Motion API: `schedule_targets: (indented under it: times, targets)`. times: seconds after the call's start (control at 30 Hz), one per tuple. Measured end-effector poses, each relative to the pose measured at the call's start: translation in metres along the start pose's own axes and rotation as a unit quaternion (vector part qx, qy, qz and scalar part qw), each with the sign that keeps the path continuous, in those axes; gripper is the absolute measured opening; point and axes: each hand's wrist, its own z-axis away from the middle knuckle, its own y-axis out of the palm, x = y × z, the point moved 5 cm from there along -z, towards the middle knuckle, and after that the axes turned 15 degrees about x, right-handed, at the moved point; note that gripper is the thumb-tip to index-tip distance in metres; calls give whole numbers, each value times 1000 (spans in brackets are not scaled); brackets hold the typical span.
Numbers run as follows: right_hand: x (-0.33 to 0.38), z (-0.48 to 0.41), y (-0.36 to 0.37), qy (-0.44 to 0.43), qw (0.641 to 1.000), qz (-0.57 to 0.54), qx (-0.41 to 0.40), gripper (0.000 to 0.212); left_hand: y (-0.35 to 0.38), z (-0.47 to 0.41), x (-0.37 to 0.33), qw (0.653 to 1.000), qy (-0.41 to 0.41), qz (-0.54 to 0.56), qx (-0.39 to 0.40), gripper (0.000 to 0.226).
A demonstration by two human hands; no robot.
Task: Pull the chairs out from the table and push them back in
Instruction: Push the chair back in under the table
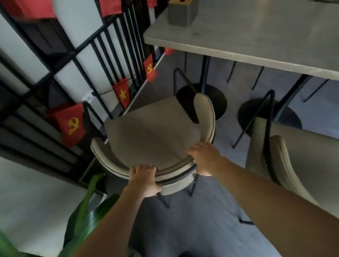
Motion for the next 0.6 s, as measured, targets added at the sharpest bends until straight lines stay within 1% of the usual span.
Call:
schedule_targets:
  times: [0.07,0.13,0.17,0.23,0.33,0.5,0.6]
  targets:
    - [-4,-17,-2,19,997,65,29,59,1,-11,2,1000,-17,-18,4,62]
    - [-8,-31,-6,21,993,107,40,49,1,-18,2,999,-50,-12,-2,63]
    - [-9,-35,-9,14,992,117,48,47,2,-20,2,998,-60,-10,-13,63]
    - [-10,-38,-15,-14,991,121,63,47,3,-22,3,997,-66,-11,-39,60]
    - [-8,-34,-19,-42,988,136,58,44,4,-21,5,997,-70,-14,-39,60]
    - [-1,-33,-19,-44,985,157,60,47,1,-22,8,997,-71,-7,-21,61]
    - [8,-31,-19,-47,986,151,52,47,-5,-21,18,998,-52,-22,-25,56]
